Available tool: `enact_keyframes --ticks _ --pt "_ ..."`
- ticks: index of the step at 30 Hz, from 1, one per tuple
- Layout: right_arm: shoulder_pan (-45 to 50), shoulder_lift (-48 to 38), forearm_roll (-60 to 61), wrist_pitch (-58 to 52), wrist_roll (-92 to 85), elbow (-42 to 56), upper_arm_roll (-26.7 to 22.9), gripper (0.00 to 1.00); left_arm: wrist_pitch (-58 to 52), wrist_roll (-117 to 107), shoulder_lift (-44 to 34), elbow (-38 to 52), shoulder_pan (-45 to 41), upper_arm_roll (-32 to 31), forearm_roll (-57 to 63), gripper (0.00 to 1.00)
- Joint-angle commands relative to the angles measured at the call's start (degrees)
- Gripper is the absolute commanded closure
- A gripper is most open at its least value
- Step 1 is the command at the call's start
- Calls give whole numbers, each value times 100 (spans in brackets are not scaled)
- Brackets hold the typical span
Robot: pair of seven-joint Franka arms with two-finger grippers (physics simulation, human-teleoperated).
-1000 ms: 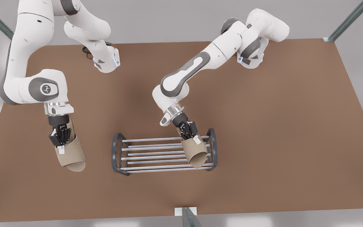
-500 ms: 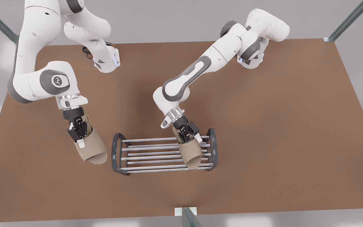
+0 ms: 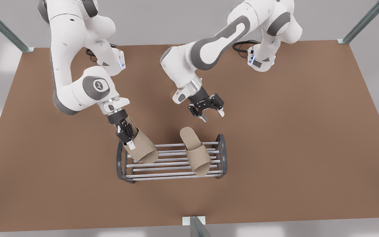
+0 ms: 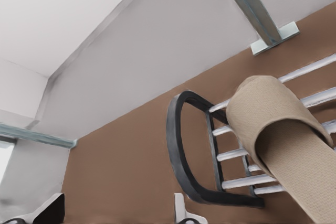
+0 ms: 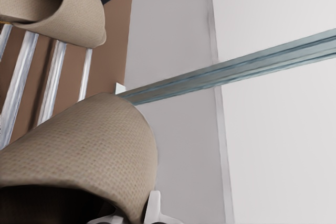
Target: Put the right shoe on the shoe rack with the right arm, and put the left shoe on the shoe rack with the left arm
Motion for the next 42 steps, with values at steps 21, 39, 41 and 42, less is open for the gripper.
enact_keyframes --ticks 21,39,41,42 --pt "1607 2036 1803 -1829 345 981 -1688 79 687 3474 -1336 -1120 3298 545 -4245 0" --pt "1625 1763 1820 -1838 354 410 -1679 0 687 3465 -1327 -1129 3245 545 -4228 0" --pt "1607 1746 1820 -1767 389 392 -1688 0 687 3465 -1327 -1120 3245 545 -4228 0" --pt "1607 1755 1820 -1767 380 392 -1688 0 687 3474 -1327 -1120 3245 545 -4228 0"
